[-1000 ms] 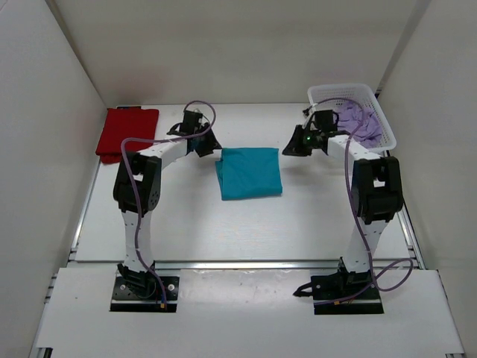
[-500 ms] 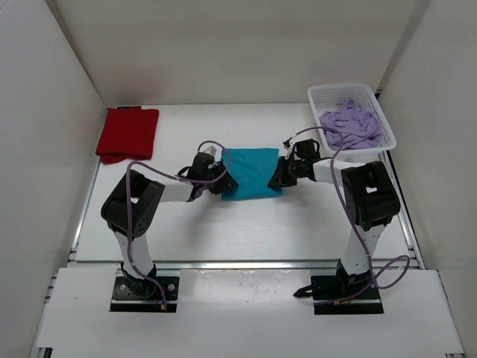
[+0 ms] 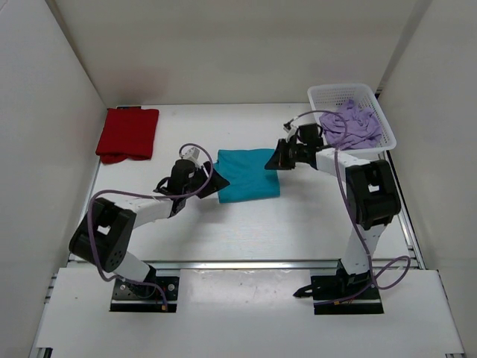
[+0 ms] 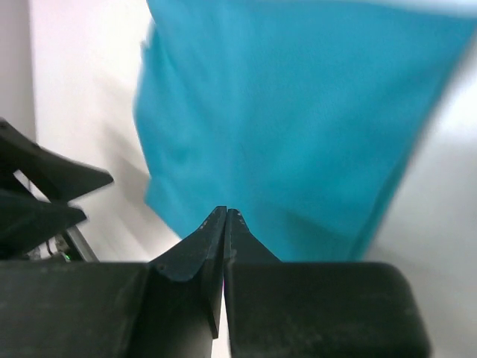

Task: Fold and stack the t-shirts
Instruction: Fold the long partially folded tshirt into a neat square, then put the neatly folded tshirt into the corner of the board with the left arm

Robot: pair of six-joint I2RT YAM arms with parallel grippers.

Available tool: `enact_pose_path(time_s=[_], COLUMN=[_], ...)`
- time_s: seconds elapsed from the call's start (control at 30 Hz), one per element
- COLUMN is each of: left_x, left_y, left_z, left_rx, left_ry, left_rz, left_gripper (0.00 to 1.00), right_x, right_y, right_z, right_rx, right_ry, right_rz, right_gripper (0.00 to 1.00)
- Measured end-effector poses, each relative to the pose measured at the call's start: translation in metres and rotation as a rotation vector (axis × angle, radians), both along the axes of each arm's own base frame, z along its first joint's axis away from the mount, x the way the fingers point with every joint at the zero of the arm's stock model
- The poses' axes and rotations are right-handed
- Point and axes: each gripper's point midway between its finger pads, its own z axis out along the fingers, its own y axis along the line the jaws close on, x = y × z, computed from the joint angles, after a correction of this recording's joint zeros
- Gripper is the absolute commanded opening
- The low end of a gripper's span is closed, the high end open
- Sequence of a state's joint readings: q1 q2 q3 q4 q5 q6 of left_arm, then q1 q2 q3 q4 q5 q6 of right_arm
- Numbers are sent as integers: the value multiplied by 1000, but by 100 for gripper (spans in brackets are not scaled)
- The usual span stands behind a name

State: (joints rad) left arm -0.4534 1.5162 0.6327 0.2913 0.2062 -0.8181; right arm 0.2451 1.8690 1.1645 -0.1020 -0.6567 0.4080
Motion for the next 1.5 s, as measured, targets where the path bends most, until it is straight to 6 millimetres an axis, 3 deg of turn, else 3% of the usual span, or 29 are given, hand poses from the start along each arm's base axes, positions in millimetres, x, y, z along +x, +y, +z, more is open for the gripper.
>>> enact_pose_path(time_s=[0.1, 0.23, 0.3, 0.37, 0.43, 0.5, 0.53, 0.57, 0.6, 0.7, 0.73, 0.77, 0.8, 0.83, 0.93, 1.03, 1.13, 1.2, 1.27, 1.33, 1.4, 1.5], left_x=[7, 12, 16, 31, 40, 46, 49, 51, 54, 65, 69, 72, 77, 78, 90, 106, 126, 147, 171, 194, 215, 242], left_y=[11, 27, 33, 28, 24, 20, 18, 16, 14, 8, 5, 3, -4, -8, -30, -54, -73, -74, -58, -25, 27, 128], left_z=[4, -22, -41, -37, -37, -36, -36, -36, -37, -44, -46, -49, -51, -53, -55, -44, -20, 9, 43, 74, 100, 132], left_rx=[35, 106, 139, 126, 113, 103, 100, 100, 100, 113, 112, 117, 104, 105, 109, 131, 149, 150, 147, 146, 144, 139], left_ry=[-29, 25, 73, 54, 47, 39, 35, 34, 33, 38, 38, 39, 37, 43, 41, 22, 3, -44, -100, -145, -175, -210], left_rz=[22, 39, 41, 23, 11, 1, -5, -10, -14, -26, -30, -36, -46, -49, -68, -97, -129, -126, -94, -33, 61, 241], left_gripper=[75, 82, 88, 92, 93, 92, 89, 83, 78, 56, 48, 21, 16, 7, 0, 0, 0, 0, 0, 0, 0, 0], right_x=[35, 73, 83, 88, 88, 88, 89, 87, 86, 82, 78, 73, 57, 53, 8, -27, -53, -72, -92, -106, -115, -120], right_y=[12, 19, 21, 21, 22, 24, 26, 28, 30, 31, 32, 31, 27, 23, 4, -10, -18, -22, -27, -30, -33, -37], right_z=[11, -8, -26, -44, -48, -42, -37, -32, -25, 11, 32, 53, 105, 128, 160, 155, 115, 79, 48, 31, 26, 33], right_rx=[46, 76, 74, 59, 64, 61, 60, 59, 59, 62, 69, 75, 99, 120, 159, 186, 193, 181, 165, 154, 154, 163], right_ry=[-44, -23, 12, 55, 78, 74, 65, 59, 55, -8, -48, -91, -186, -263, -351, -361, -285, -191, -104, -56, -48, -85], right_rz=[15, 13, 9, 6, 12, 15, 18, 22, 24, 28, 31, 30, 31, 21, -8, -35, -66, -82, -95, -99, -105, -113], right_gripper=[0, 0, 0, 0, 3, 23, 27, 46, 55, 62, 63, 64, 64, 64, 63, 62, 62, 61, 62, 61, 61, 61])
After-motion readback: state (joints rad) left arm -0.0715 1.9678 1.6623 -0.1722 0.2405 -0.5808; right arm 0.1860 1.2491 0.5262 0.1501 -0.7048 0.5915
